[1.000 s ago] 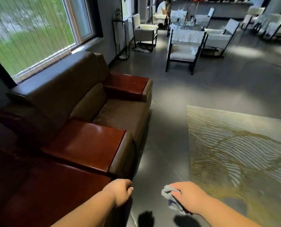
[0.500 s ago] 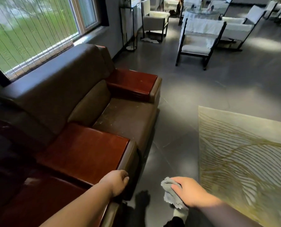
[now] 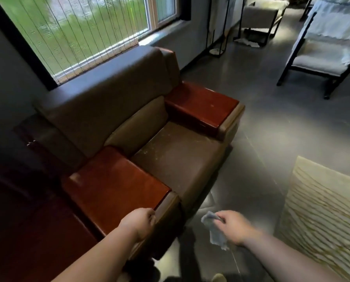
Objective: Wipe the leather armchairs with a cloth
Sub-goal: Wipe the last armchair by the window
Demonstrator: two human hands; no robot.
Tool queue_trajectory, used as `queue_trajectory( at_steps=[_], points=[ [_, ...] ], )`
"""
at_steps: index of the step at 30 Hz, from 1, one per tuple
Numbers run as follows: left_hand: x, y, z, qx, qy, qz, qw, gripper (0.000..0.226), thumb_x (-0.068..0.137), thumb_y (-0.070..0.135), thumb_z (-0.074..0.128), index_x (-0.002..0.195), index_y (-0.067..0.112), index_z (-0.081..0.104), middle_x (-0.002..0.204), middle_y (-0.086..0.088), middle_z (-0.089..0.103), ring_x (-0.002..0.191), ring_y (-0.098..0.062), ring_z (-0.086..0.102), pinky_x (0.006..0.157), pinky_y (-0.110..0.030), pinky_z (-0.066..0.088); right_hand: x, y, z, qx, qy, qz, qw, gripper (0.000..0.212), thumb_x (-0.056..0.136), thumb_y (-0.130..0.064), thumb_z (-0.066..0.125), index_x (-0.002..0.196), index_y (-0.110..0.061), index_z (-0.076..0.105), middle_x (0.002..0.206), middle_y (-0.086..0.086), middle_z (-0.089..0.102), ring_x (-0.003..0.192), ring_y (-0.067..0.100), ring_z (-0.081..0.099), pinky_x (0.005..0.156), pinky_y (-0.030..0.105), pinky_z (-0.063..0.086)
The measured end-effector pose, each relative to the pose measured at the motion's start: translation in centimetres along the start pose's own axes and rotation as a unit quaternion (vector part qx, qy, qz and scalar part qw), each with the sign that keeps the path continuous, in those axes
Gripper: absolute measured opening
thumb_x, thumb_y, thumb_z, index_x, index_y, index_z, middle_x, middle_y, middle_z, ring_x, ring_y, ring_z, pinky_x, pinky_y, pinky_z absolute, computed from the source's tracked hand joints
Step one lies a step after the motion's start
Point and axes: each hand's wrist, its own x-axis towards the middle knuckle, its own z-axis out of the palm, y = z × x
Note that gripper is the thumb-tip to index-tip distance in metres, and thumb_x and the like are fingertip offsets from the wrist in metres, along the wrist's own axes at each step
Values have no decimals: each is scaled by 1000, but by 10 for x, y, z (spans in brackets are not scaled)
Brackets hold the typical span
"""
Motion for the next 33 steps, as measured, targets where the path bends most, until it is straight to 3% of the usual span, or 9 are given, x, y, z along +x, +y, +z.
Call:
queue_trajectory(
  at_steps=[4, 9, 12, 15, 20, 24, 28, 31, 33],
  points=[
    [18, 13, -10, 6, 12, -7, 1000, 35, 106, 42, 50, 137, 35, 63, 131, 9, 66, 118, -12, 63, 96, -31, 55, 46, 0, -20, 23, -7, 13, 1000, 17, 98, -48, 54, 92, -51, 69, 87, -18, 74, 81, 1, 69, 74, 28, 58],
    [66, 8, -21, -16, -11, -14, 1000, 33, 104, 45, 53, 134, 36, 65, 129, 13, 66, 118, -10, 63, 93, -28, 53, 96, -8, -19, 7, -24, 28, 999, 27, 98, -52, 49, 95, -35, 70, 84, -12, 74, 79, 7, 68, 75, 32, 58],
    [101, 5, -25, -33, -32, -11, 999, 30, 103, 44, 54, 130, 38, 66, 121, 15, 67, 111, -8, 64, 87, -28, 52, 119, -19, -16, -25, -29, 41, 998, 29, 100, -49, 49, 89, -29, 66, 81, -8, 71, 78, 11, 66, 64, 29, 49],
    [133, -1, -30, -34, -49, 1, 998, 28, 101, 45, 55, 127, 39, 66, 108, 19, 62, 100, -4, 61, 81, -27, 50, 140, -33, -12, -19, -26, 73, 997, 26, 102, -46, 48, 83, -34, 63, 72, -11, 68, 66, 6, 65, 50, 25, 42],
    [187, -21, -33, -6, -39, 17, 999, 31, 103, 43, 56, 131, 37, 65, 109, 19, 59, 98, -4, 58, 73, -23, 44, 185, -46, 1, 10, -42, 130, 991, 23, 104, -42, 47, 94, -34, 66, 73, -7, 72, 61, 9, 69, 49, 24, 46],
    [230, -38, -31, 24, 2, 21, 1000, 33, 103, 39, 55, 135, 36, 64, 130, 9, 66, 119, -15, 64, 84, -27, 51, 235, -51, 15, 5, -38, 138, 990, 24, 103, -37, 46, 100, -30, 68, 74, -8, 71, 64, 10, 68, 51, 25, 44],
    [269, -45, -23, 64, 30, 27, 997, 38, 104, 38, 53, 141, 33, 62, 142, 5, 61, 136, -24, 56, 106, -40, 54, 286, -54, 34, 2, 28, 164, 986, 22, 105, -43, 46, 109, -33, 66, 81, -10, 64, 65, 7, 59, 53, 21, 39],
    [303, -43, -6, 91, 63, 40, 993, 41, 104, 41, 55, 144, 33, 60, 148, 3, 59, 143, -26, 51, 116, -45, 47, 325, -50, 57, -17, 100, 134, 986, 30, 106, -44, 46, 129, -35, 62, 101, -4, 55, 82, 17, 58, 70, 27, 48],
    [329, -41, 10, 128, 76, 60, 987, 41, 103, 44, 54, 142, 33, 61, 150, 2, 58, 147, -26, 47, 120, -47, 38, 349, -45, 79, -1, 106, 94, 990, 40, 107, -49, 42, 141, -35, 57, 111, -1, 55, 95, 20, 58, 79, 29, 48]
  ],
)
